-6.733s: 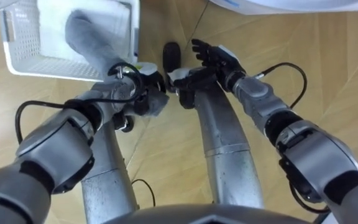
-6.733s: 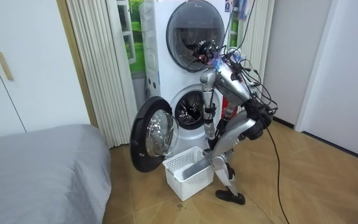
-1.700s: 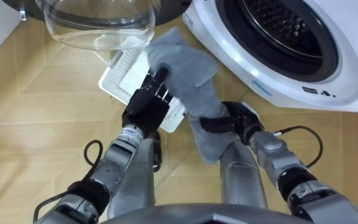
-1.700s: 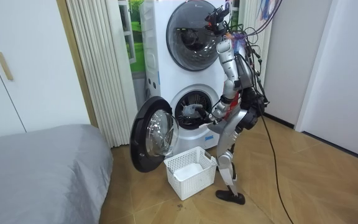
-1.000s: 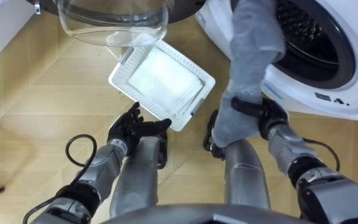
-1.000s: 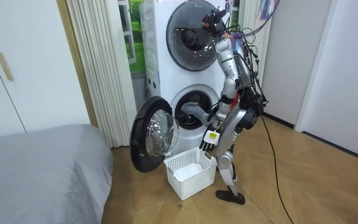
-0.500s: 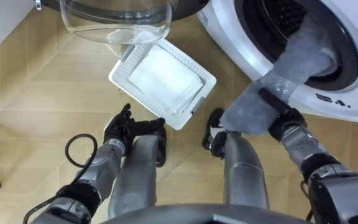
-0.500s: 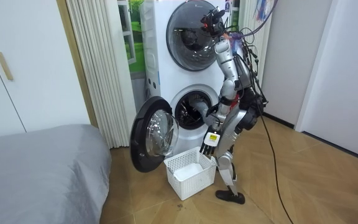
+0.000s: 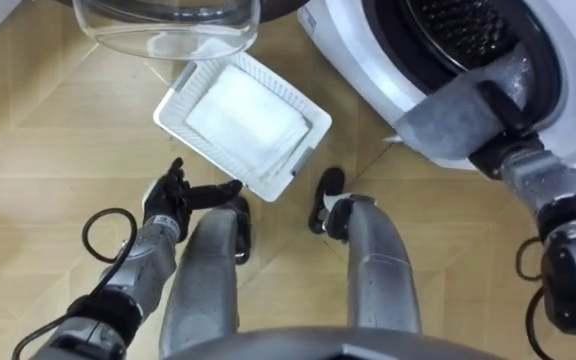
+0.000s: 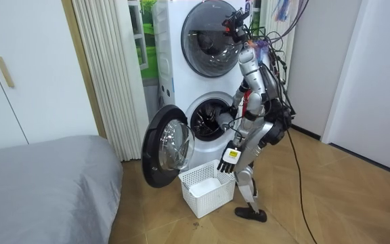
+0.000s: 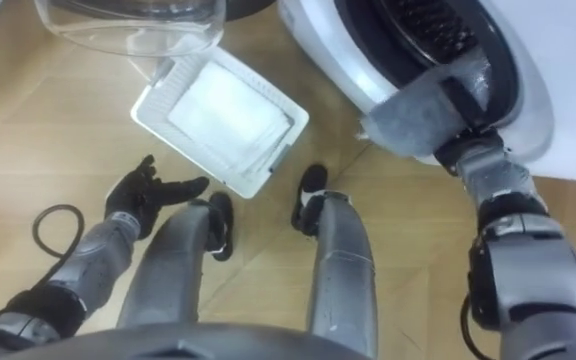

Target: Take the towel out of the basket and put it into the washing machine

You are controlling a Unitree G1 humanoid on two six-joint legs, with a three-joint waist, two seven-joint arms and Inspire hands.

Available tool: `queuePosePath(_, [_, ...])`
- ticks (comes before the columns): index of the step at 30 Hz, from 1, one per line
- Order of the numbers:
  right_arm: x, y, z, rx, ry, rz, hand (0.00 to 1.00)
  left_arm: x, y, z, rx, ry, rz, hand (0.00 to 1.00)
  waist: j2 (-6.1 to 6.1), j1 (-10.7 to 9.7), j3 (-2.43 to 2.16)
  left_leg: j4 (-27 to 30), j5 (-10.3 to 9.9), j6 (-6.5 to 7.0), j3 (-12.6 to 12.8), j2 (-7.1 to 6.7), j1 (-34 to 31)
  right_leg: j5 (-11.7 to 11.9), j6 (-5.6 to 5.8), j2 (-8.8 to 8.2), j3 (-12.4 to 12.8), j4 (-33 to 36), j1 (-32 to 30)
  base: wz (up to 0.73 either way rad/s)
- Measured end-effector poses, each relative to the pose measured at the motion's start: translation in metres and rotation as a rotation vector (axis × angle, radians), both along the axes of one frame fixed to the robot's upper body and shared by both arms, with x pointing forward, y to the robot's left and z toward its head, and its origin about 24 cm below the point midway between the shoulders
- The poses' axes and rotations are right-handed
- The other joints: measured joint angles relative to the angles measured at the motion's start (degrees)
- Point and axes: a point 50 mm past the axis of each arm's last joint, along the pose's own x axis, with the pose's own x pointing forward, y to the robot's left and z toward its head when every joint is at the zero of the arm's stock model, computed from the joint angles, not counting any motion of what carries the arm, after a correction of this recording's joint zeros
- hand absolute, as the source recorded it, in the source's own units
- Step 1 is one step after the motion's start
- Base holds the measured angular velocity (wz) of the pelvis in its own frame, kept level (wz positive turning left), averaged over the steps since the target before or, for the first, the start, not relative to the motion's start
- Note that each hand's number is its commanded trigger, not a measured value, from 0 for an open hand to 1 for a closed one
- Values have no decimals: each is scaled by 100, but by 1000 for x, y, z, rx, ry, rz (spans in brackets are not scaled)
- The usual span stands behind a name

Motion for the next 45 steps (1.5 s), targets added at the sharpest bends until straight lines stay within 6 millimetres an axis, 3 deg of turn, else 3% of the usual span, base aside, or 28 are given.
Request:
queuePosePath(2, [11,2,11,56,-19,-36,100,-5,0,0,10,3,20,0,-31,-145,-3,14,20,48,11,-74,-24,-14,31,-89,12,81,-49,12])
queuePosePath(5, [27,5,30,136,-41,-80,100,-7,2,4,30,-19,34,0,-61,-286,-2,135,-3,131,117,-77,-134,-10,62,-166,35,180,-168,3])
queuePosePath(6, [28,5,31,147,-41,-92,64,-6,2,6,41,-27,27,0,-61,-305,-2,206,-24,164,145,-78,-178,-23,85,-190,53,244,-207,3])
queuePosePath(7, [28,4,33,151,-42,-99,0,-5,2,6,46,-32,22,0,-64,-319,-3,245,-35,180,154,-80,-202,-35,105,-199,73,282,-235,12])
queuePosePath(9, [32,1,40,163,-38,-127,0,-3,2,8,60,-45,7,0,-69,-406,-2,328,-60,242,257,-97,-278,-95,180,-297,158,456,-358,15])
queuePosePath(18, [29,-16,47,225,-20,-246,0,-2,3,10,88,-63,-27,0,-71,-415,-1,495,-171,432,425,-220,-275,-250,375,-507,293,738,-421,6])
queuePosePath(28, [28,-19,48,269,-28,-305,0,-1,-5,11,102,-83,-57,0,-64,-424,-3,502,-193,468,449,-237,-280,-279,417,-542,292,749,-421,0])
queuePosePath(34, [28,-20,49,266,-25,-315,0,1,-7,12,95,-89,-61,0,-33,-368,-7,616,-259,481,437,-174,-281,-280,419,-491,303,766,-397,-4])
queuePosePath(45, [21,-28,45,264,-21,-411,0,6,-16,13,48,-111,-128,0,108,-177,-19,461,-255,493,508,-141,-67,-249,435,-497,254,625,-180,0])
